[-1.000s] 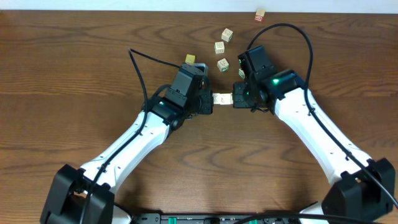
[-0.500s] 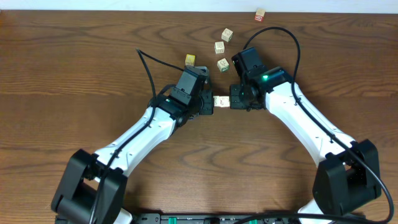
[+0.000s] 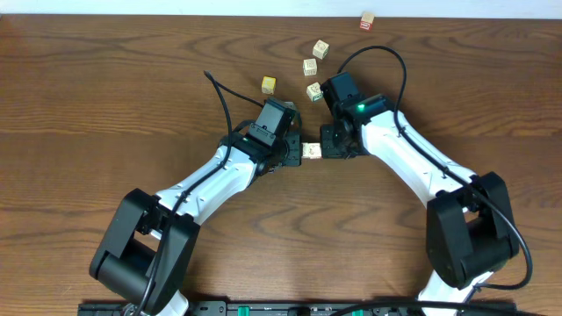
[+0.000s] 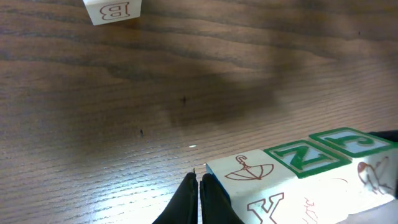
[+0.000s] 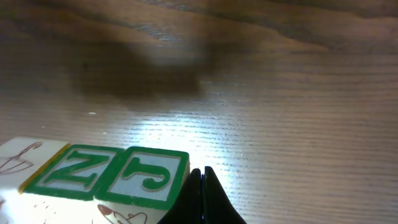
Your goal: Lift 3 blocks
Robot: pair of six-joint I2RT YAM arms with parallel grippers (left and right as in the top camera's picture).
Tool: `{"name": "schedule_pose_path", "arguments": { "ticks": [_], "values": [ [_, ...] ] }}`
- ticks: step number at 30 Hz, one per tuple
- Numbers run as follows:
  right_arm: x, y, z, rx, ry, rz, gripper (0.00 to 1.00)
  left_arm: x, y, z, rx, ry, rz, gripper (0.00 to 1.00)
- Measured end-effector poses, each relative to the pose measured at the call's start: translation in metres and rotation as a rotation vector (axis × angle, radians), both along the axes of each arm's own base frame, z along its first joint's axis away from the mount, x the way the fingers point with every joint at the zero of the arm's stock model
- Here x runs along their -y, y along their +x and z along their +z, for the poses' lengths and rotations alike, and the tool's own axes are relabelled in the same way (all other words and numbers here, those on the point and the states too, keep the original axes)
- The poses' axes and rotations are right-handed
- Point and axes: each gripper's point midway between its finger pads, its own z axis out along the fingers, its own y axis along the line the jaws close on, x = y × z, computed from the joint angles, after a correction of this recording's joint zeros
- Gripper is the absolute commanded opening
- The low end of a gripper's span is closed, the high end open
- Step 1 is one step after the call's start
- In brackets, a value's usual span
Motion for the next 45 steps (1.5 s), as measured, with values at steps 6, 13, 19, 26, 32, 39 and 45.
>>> {"name": "schedule_pose_path", "arguments": {
  "ticks": [6,13,19,26,32,39,45],
  "values": [
    [0.003,0.001,-0.006,-0.013,-0.004,-0.008,0.01,0.0,0.0,-0.002,-0.004,0.0,-0.002,0.07],
    [0.005,0.001,-0.006,-0.027,0.016,-0.013,0.01,0.005,0.002,-0.014,-0.02,-0.01,-0.008,0.07],
    [0.005,0.003,-0.009,-0.023,0.018,-0.012,0.01,0.005,0.002,-0.015,-0.018,-0.009,-0.006,0.07],
    [0.004,0.002,-0.02,-0.013,0.028,-0.009,0.01,0.004,0.002,-0.026,-0.034,0.006,-0.003,0.07],
    [0.005,0.002,-0.028,-0.012,0.027,-0.009,0.01,0.005,-0.001,-0.045,-0.077,0.012,-0.01,0.07],
    [0.006,0.003,-0.042,-0.024,0.01,-0.012,0.01,0.006,-0.004,-0.055,-0.099,0.016,-0.015,0.07],
    [0.009,0.007,-0.056,-0.04,0.0,-0.022,0.01,0.006,-0.003,-0.055,-0.095,0.022,-0.013,0.07]
  ]
}}
